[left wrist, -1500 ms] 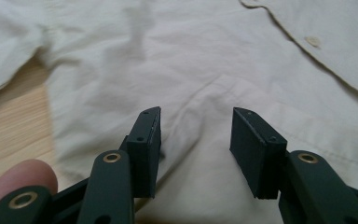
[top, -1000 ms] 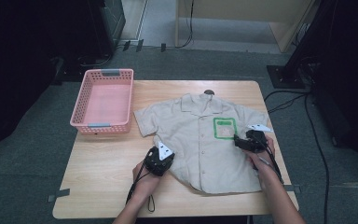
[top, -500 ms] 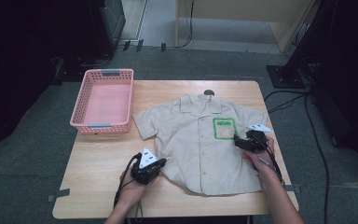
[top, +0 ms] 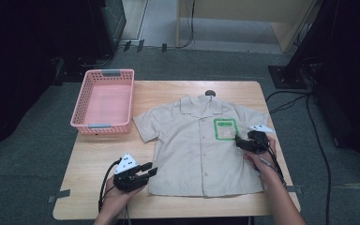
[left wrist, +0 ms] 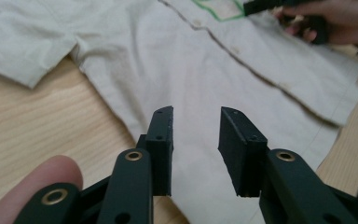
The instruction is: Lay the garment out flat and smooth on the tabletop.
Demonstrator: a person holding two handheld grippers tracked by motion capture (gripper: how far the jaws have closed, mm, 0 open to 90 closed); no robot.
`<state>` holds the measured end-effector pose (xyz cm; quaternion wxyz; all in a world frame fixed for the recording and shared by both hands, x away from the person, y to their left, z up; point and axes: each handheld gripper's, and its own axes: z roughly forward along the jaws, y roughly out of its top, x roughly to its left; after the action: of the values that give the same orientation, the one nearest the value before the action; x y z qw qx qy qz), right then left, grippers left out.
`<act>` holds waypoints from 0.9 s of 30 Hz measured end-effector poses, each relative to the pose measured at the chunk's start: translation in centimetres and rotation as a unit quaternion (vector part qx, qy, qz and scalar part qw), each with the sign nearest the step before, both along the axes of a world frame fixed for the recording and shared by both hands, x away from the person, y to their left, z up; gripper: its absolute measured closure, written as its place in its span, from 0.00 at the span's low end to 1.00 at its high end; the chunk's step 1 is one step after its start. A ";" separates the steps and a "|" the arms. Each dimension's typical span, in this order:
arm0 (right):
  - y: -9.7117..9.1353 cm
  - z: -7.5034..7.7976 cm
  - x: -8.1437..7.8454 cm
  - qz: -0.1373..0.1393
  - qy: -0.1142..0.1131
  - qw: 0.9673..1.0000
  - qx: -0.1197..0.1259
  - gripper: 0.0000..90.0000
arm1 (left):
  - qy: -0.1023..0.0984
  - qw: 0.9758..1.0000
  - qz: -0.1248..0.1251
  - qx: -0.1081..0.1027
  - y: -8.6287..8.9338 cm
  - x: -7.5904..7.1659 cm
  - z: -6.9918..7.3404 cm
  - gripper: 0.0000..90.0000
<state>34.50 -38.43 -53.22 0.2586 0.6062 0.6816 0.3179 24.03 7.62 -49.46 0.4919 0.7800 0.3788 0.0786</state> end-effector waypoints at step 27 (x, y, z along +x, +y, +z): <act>-3.5 0.3 -2.6 -0.001 0.021 1.000 -0.017 0.22 | -0.012 0.989 0.056 0.136 0.1 -1.1 -3.2 0.48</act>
<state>31.92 -41.94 -52.89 0.2551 0.6089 0.6916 0.2931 22.94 7.69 -52.68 0.3810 0.8159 0.4019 0.1663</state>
